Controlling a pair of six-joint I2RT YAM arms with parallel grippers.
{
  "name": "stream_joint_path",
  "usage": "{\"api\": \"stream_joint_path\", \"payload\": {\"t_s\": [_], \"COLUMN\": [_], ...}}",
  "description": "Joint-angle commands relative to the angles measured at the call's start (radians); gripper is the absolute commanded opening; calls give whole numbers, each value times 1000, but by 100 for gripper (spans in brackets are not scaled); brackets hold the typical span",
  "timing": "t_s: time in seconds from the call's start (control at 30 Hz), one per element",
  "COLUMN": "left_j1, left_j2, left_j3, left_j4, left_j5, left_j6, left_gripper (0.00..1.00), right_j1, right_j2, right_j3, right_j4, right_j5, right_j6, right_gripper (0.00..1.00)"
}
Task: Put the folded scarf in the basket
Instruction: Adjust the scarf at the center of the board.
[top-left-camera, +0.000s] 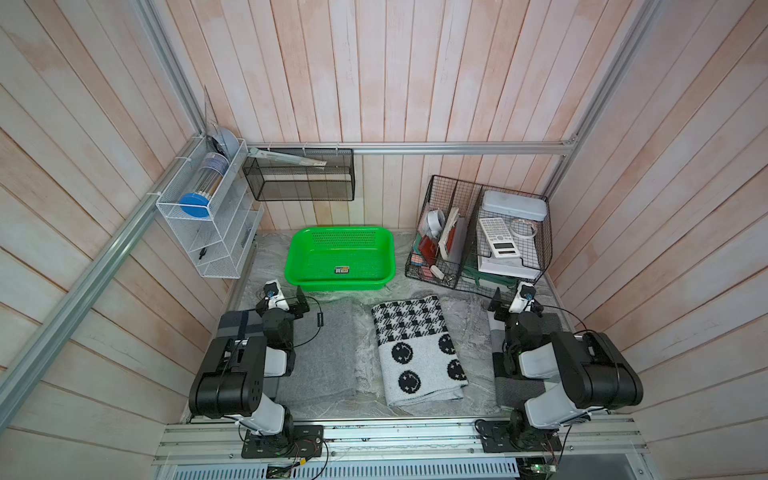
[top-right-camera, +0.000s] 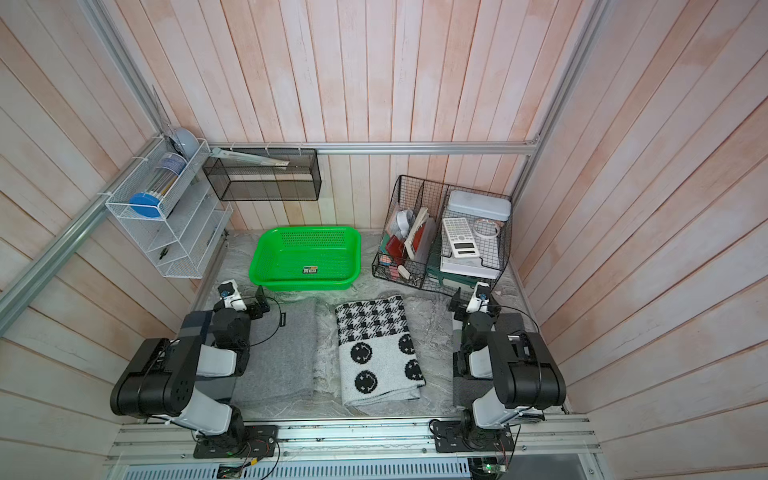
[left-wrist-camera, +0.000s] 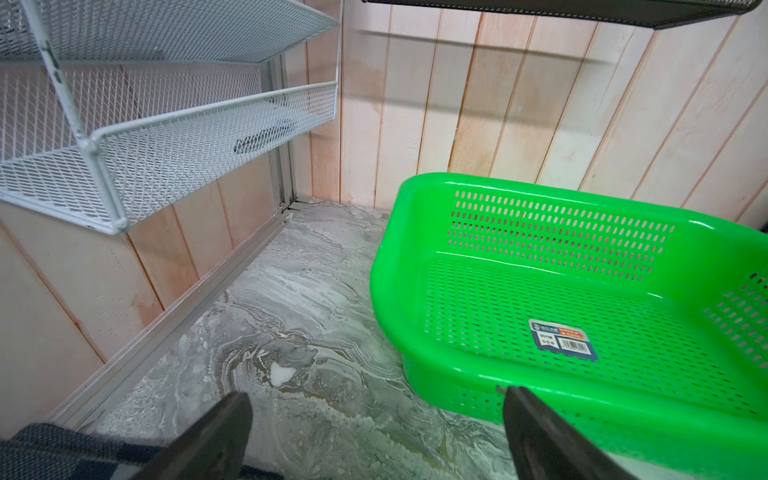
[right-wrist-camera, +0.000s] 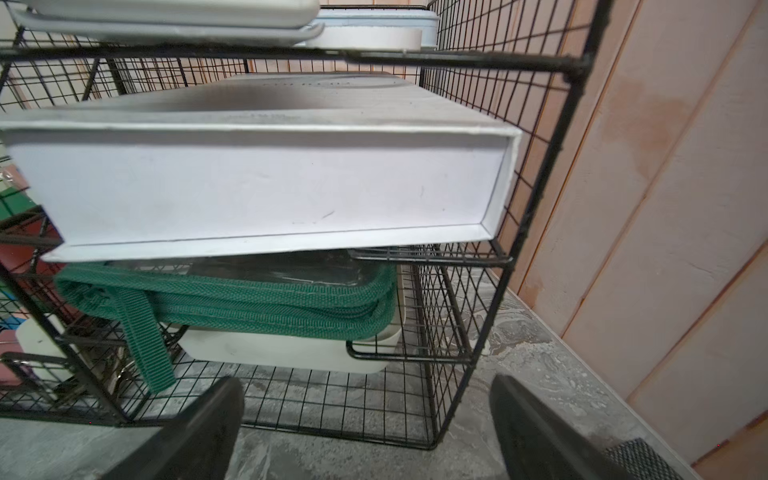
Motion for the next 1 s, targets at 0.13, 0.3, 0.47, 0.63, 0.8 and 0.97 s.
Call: {"api": "stream_joint_path", "payload": {"t_s": [0.13, 0.3, 0.47, 0.63, 0.8, 0.97], "left_j1": [4, 4, 4, 4, 4, 4], "left_j2": [2, 1, 2, 1, 1, -4], "left_j3": [7, 8, 8, 7, 8, -4], "left_j4": [0, 0, 0, 0, 0, 15], "left_j5": [16, 16, 16, 16, 16, 14], "left_j6": [2, 2, 2, 2, 2, 1], "left_gripper": [100, 100, 100, 100, 100, 100], "right_j1": [5, 5, 5, 5, 6, 15], "right_j2": [1, 0, 0, 1, 1, -22], "right_j3": [10, 10, 10, 10, 10, -1], "right_j4": [1, 1, 1, 1, 1, 6], "right_j5": [18, 18, 18, 17, 17, 50], "right_j6": [12, 12, 13, 12, 12, 12], "right_gripper": [98, 98, 98, 98, 98, 98]}}
